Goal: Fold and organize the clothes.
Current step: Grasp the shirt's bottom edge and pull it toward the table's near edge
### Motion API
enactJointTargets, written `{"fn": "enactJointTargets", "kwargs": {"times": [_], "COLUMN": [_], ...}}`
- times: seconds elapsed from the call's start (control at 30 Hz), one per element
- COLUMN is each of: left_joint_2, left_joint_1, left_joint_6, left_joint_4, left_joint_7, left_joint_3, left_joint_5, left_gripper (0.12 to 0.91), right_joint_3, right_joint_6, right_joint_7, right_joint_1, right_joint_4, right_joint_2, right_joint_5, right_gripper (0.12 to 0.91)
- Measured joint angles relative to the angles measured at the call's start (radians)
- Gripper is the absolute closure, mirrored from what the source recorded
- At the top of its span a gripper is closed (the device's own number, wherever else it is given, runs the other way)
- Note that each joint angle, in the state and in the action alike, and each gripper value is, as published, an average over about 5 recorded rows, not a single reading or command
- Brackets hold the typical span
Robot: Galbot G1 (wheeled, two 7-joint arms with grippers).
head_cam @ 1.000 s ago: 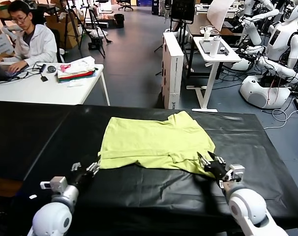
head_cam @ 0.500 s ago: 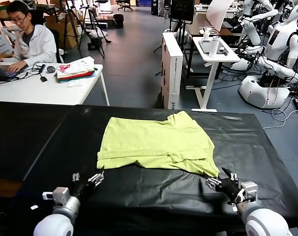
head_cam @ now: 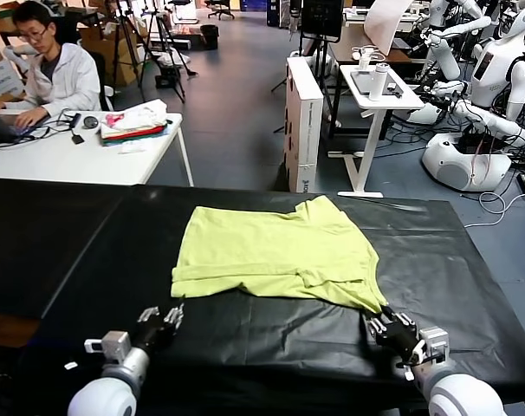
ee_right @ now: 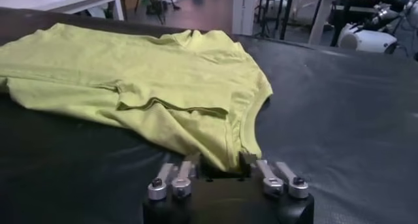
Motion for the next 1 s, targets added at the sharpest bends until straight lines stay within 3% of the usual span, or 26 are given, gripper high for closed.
{"fn": "enactJointTargets", "kwargs": {"times": [0.5, 0.8, 0.9, 1.0], "left_joint_2": [0.111, 0.192, 0.207, 0.215], "left_joint_1": [0.120, 0.289, 0.336, 0.377], "left_joint_6": [0.019, 0.024, 0.021, 0.017], "left_joint_4": [-0.110, -0.206, -0.223, -0.236], "left_joint_7": [-0.046, -0.050, -0.048, -0.046], "left_joint_3": [-0.050, -0.101, -0.116, -0.132], "left_joint_5": [-0.040, -0.004, 0.004, 0.004], "left_gripper": [0.123, 0.125, 0.163, 0.298], "right_joint_3": [0.082, 0.130, 0.133, 0.130], "right_joint_6": [-0.192, -0.226, -0.226, -0.226], "right_joint_7": [0.064, 0.081, 0.088, 0.092], "right_joint_1": [-0.113, -0.236, -0.275, -0.302], "right_joint_4": [0.157, 0.242, 0.260, 0.269], "right_joint_2": [-0.116, -0.167, -0.171, -0.172], "right_joint_5": [0.141, 0.157, 0.156, 0.154], "right_gripper": [0.118, 0.118, 0.118, 0.118]}}
